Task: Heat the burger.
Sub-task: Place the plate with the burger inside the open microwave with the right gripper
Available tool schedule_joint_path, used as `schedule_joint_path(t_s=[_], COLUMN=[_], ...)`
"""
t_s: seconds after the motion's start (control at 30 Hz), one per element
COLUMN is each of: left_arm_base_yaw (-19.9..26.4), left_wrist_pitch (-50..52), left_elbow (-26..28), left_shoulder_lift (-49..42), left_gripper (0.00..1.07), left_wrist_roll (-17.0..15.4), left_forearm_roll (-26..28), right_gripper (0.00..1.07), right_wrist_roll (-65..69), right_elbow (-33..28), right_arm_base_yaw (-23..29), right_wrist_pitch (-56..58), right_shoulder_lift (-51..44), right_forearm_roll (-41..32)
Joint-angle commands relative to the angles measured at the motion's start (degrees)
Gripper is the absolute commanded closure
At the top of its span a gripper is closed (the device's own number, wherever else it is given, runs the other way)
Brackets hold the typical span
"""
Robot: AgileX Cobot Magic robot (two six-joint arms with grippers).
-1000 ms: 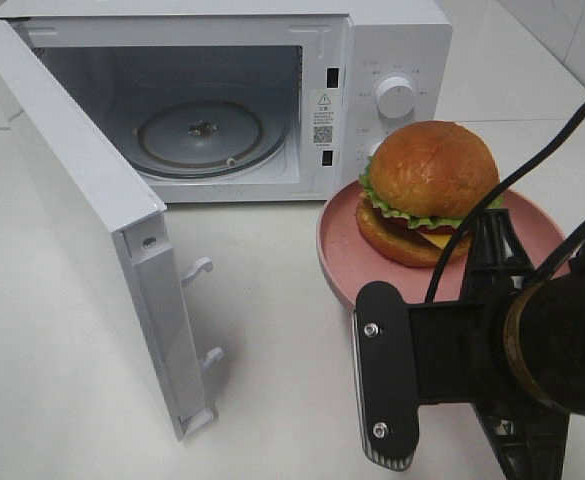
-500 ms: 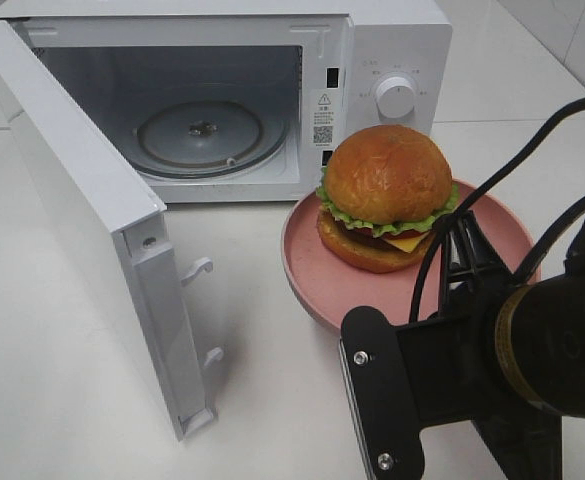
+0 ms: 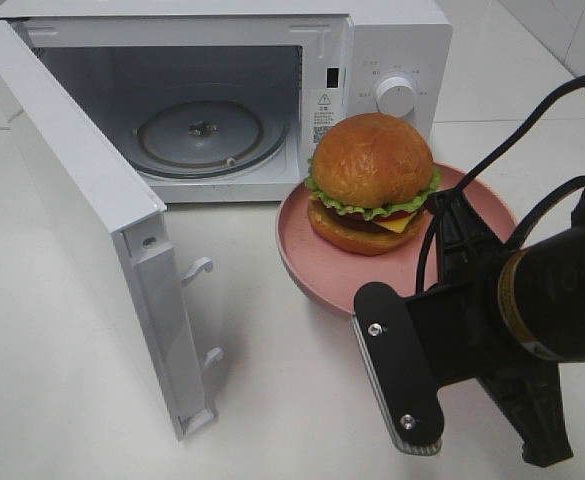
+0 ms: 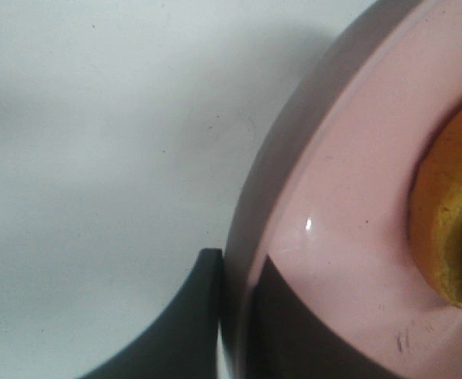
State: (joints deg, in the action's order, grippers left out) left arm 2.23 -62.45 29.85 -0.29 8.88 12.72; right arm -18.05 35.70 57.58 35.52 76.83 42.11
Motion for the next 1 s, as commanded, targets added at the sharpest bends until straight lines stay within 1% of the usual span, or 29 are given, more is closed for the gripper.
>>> schedule_joint_path(t_s=[0.03, 0.07, 0.17, 0.23, 0.33, 0.37, 0.4, 0.43, 0.5, 0.6, 0.67, 0.7, 0.77, 0.8, 0.83, 0.93, 1.0], left_arm_base_yaw=[0.23, 0.23, 0.23, 0.23, 0.23, 0.23, 0.23, 0.23, 0.23, 0.23, 0.23, 0.23, 0.23, 0.23, 0.23, 0.23, 0.23], left_wrist_pitch=[0.86, 0.86, 0.86, 0.86, 0.86, 0.86, 0.86, 0.86, 0.86, 0.86, 0.86, 0.86, 0.86, 0.86, 0.86, 0.86, 0.86], left_elbow=[-0.17, -0.17, -0.17, -0.17, -0.17, -0.17, -0.17, -0.17, -0.17, -0.17, -0.17, -0.17, -0.17, -0.17, -0.17, -0.17, -0.17], left_shoulder_lift=[-0.97, -0.97, -0.97, -0.97, -0.97, -0.97, -0.97, -0.97, -0.97, -0.97, -0.97, -0.97, -0.97, -0.97, -0.97, -0.97, -0.97], left_gripper=[0.07, 0.07, 0.07, 0.07, 0.07, 0.07, 0.07, 0.07, 0.07, 0.07, 0.07, 0.07, 0.07, 0.07, 0.07, 0.07, 0.07], left_wrist_roll=[0.0, 0.0, 0.0, 0.0, 0.0, 0.0, 0.0, 0.0, 0.0, 0.0, 0.0, 0.0, 0.0, 0.0, 0.0, 0.0, 0.0], left_forearm_roll=[0.52, 0.52, 0.52, 0.52, 0.52, 0.52, 0.52, 0.52, 0.52, 0.52, 0.52, 0.52, 0.52, 0.52, 0.52, 0.52, 0.52], right_gripper=[1.07, 1.07, 1.07, 1.07, 1.07, 1.07, 1.07, 1.07, 1.07, 1.07, 1.07, 1.07, 1.07, 1.07, 1.07, 1.07, 1.07], right_wrist_roll=[-7.62, -11.34, -13.12, -23.32, -26.07, -31.57, -34.03, -34.03, -46.07, -48.24, -57.24, -57.24, -62.45, -62.45, -65.72, -67.72, -67.67], right_elbow=[0.11, 0.11, 0.17, 0.17, 0.17, 0.17, 0.17, 0.17, 0.4, 0.46, 1.89, 1.89, 3.27, 3.27, 4.13, 4.81, 4.87], right_arm_base_yaw=[-4.47, -6.25, -7.05, -10.89, -11.8, -13.29, -14.04, -14.04, -17.48, -18.45, -22.12, -22.12, -24.52, -24.52, -25.78, -26.87, -26.87], right_wrist_pitch=[-4.87, -6.19, -6.82, -8.94, -9.34, -9.91, -10.26, -10.26, -10.94, -11.06, -11.06, -11.06, -11.06, -11.06, -11.0, -10.77, -10.66], right_shoulder_lift=[-0.34, -0.34, -0.34, -0.34, -0.34, -0.34, -0.34, -0.34, -0.34, -0.34, -0.34, -0.34, -0.34, -0.34, -0.34, -0.34, -0.34], right_forearm_roll=[0.74, -0.86, -1.83, -7.1, -8.65, -11.4, -12.95, -12.95, -19.37, -20.86, -27.44, -27.44, -31.74, -31.74, -34.32, -35.98, -35.7])
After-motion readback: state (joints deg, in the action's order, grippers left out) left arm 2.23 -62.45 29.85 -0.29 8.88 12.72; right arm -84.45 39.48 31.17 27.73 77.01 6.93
